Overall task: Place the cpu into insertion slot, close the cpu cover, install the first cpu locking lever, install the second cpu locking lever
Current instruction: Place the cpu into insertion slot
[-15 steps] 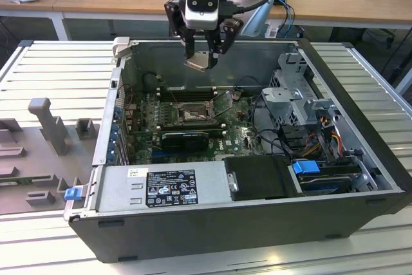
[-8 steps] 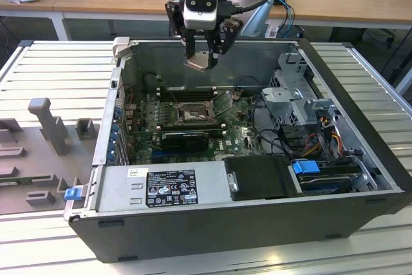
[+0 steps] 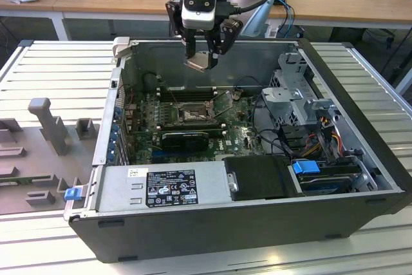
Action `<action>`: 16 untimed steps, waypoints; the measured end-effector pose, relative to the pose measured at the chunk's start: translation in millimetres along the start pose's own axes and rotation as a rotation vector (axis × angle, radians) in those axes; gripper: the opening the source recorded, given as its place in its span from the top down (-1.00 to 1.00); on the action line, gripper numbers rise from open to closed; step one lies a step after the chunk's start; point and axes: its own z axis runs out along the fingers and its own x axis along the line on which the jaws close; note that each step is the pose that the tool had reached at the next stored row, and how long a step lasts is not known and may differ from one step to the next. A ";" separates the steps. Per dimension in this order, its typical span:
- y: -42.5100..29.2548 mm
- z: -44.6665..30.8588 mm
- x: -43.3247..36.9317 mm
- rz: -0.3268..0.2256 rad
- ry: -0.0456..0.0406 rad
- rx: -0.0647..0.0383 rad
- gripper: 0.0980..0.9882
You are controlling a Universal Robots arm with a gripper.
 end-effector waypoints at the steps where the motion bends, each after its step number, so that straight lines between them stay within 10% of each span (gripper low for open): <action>1: 0.0 0.0 0.0 0.003 -0.0003 0.000 0.04; 16: 0.0 0.1 0.0 0.048 -0.0043 -0.001 0.04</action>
